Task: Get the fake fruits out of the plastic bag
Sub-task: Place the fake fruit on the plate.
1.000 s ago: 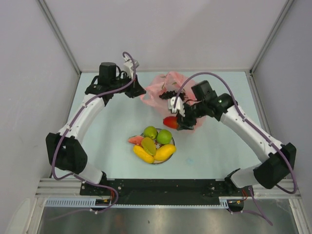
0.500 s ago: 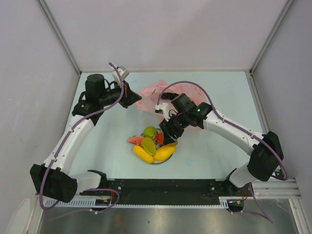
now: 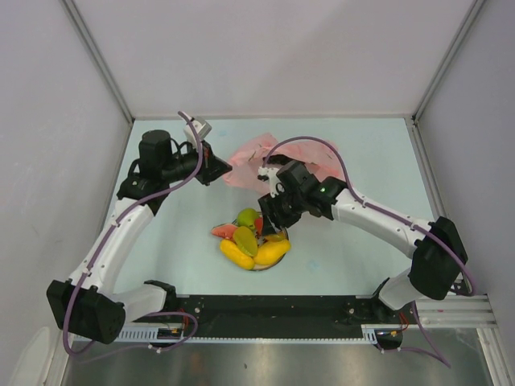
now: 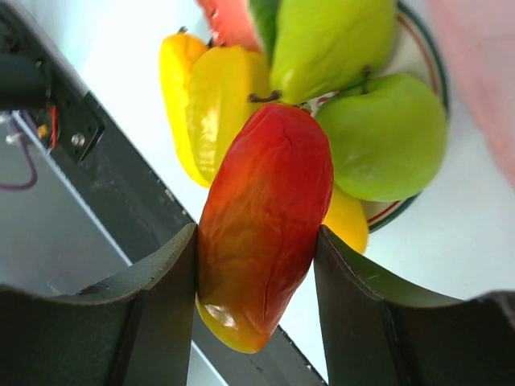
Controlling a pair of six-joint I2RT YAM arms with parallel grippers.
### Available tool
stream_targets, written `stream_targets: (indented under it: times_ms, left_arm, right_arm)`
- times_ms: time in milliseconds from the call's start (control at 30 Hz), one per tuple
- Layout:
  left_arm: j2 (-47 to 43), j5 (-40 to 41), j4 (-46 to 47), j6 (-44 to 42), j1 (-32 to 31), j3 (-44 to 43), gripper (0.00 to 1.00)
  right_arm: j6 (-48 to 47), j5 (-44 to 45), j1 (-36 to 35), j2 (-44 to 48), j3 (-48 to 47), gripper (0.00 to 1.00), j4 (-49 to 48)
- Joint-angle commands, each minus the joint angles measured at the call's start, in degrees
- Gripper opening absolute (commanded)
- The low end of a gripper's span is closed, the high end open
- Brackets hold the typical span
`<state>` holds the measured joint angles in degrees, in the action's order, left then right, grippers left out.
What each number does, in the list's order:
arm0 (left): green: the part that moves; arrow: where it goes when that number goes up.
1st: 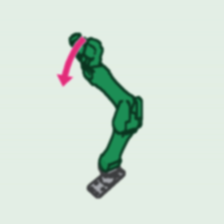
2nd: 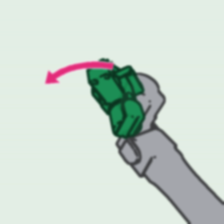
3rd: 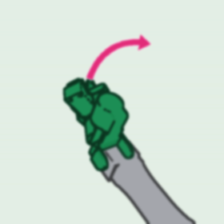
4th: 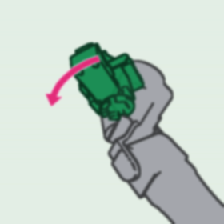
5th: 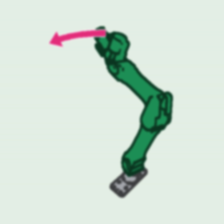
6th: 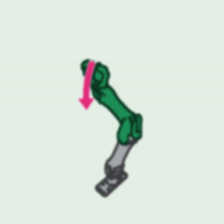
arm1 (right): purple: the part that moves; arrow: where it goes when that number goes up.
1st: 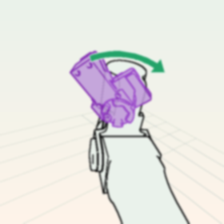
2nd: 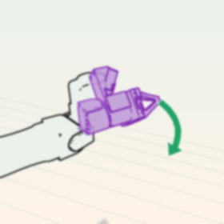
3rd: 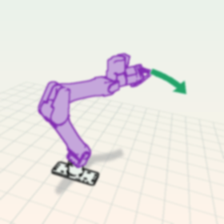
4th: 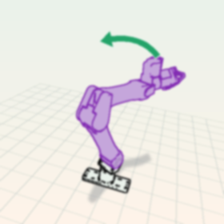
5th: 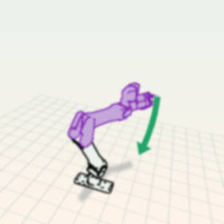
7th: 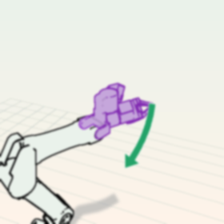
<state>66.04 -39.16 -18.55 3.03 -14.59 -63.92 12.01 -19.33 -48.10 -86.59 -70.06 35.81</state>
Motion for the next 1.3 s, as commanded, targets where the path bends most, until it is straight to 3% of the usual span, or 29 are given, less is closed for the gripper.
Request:
stream_targets:
  times_ms: [0,233,333,600,800,1167,1267]
  left_arm:
    - [-2.2,-0.2,1.6,0.0,0.4,1.2,0.00]
    - [-2.5,-0.9,2.2,0.1,0.4,1.6,0.00]
    - [-2.7,-1.1,2.4,0.2,0.4,1.8,0.00]
    - [-4.5,-1.4,3.1,0.8,0.4,4.3,0.00]
    - [-6.3,-1.7,2.9,0.8,0.4,5.7,0.00]
    - [-7.8,-2.8,3.9,2.7,0.4,7.4,0.00]
    - [-8.0,-2.8,4.0,2.9,0.4,7.6,0.00]
  right_arm:
    - [4.5,5.3,-0.6,1.2,0.7,0.19,-2.9]
    - [6.2,8.2,-2.3,1.9,2.6,0.23,-6.5]
    - [6.9,9.7,-3.2,1.3,3.0,0.30,-6.8]
    - [7.7,9.9,-5.3,1.6,4.9,0.31,-8.2]
    - [8.3,11.7,-7.2,1.6,5.7,0.52,-8.0]
    - [8.2,13.0,-7.2,1.2,7.6,0.60,-8.3]
    - [8.6,12.9,-7.2,1.4,8.7,0.71,-8.5]
